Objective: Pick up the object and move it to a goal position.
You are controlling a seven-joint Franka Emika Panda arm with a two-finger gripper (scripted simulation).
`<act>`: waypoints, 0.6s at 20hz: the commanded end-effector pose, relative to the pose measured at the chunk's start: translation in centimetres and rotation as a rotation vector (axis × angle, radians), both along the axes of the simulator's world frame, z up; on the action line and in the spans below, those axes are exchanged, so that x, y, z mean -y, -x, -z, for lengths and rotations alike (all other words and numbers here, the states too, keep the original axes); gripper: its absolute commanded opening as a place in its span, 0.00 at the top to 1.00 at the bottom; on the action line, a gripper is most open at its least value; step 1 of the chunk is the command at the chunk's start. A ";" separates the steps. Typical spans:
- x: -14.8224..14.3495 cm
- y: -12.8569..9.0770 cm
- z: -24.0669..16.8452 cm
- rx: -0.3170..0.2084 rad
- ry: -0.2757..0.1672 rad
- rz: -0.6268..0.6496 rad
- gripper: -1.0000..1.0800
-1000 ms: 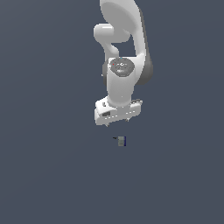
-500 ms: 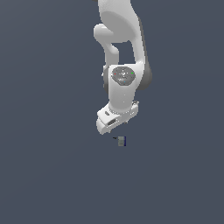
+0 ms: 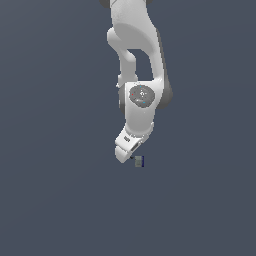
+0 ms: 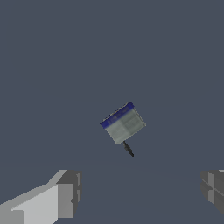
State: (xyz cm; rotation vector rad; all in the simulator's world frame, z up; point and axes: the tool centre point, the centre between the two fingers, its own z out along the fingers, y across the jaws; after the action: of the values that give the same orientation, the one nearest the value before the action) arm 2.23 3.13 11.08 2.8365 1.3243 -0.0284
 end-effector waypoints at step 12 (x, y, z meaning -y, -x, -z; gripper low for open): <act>-0.6 -1.0 3.0 0.001 -0.011 -0.389 0.04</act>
State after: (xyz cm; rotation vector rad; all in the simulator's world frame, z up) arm 3.09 3.64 8.38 2.5709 1.7955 -0.0190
